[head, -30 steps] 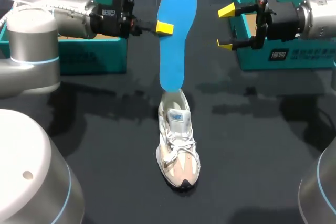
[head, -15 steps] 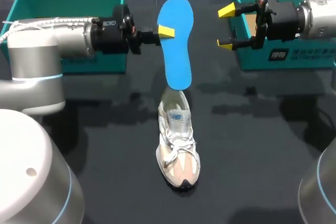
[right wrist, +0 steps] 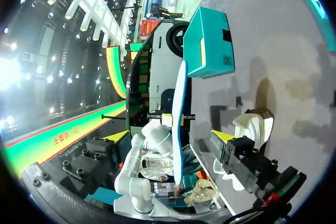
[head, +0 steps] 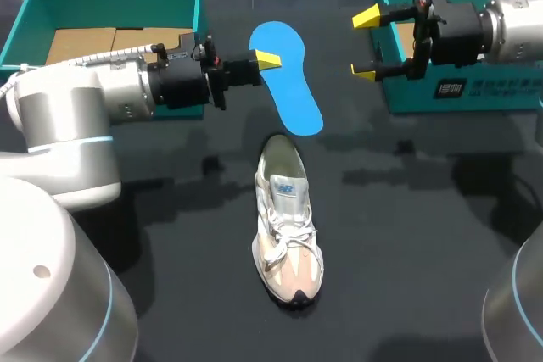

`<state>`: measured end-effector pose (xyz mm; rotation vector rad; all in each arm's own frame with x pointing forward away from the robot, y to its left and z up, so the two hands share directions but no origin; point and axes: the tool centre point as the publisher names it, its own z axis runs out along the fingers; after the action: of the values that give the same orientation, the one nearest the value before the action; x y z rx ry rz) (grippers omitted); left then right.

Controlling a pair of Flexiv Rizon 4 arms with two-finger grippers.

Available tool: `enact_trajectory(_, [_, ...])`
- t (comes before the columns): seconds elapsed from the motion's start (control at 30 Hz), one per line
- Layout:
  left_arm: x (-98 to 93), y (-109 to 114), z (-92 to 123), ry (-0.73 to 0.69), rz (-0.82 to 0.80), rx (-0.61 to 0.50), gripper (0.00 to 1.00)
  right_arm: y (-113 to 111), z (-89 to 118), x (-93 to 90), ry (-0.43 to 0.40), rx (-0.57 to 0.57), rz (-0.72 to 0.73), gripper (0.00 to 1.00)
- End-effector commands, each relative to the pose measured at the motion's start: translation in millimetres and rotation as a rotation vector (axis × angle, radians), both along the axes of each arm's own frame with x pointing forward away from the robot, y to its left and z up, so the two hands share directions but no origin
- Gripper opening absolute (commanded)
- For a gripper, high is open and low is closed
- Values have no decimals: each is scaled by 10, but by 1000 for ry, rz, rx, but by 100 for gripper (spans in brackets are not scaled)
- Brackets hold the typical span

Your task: Take the shoe out of the shoebox, open the shoe tongue, remove and reinsert the insole, then place the shoe into the shoebox

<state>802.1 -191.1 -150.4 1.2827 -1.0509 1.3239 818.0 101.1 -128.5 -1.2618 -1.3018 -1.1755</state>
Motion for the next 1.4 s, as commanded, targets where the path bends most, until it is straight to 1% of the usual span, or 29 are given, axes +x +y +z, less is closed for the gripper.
enact_trajectory(0.03, [-17, -40, -26, -43, 54, -6, 0, 4, 3, -10, 1, -3, -2, 100])
enact_trajectory(0.33, [19, -35, -81, -171, 27, 8, 0, 4, 3, -10, 1, -3, -2, 100])
enact_trajectory(0.53, [20, -22, -135, -263, 2, 40, 0, 4, 3, -10, 1, -3, -2, 100])
enact_trajectory(0.77, [53, -5, -174, -273, 0, 46, 0, 4, 3, -10, 1, -3, -2, 100])
enact_trajectory(0.97, [67, -10, -189, -250, -10, 52, 0, 4, 3, -10, 1, -3, -2, 100])
enact_trajectory(1.07, [67, -10, -189, -250, -10, 52, 0, -39, 48, 3, -6, -64, -22, 100])
enact_trajectory(1.23, [67, -10, -189, -250, -10, 52, 0, -93, 221, 15, -29, -188, -48, 100])
enact_trajectory(1.4, [67, -10, -189, -250, -10, 52, 0, -74, 406, 37, -6, -343, -62, 100])
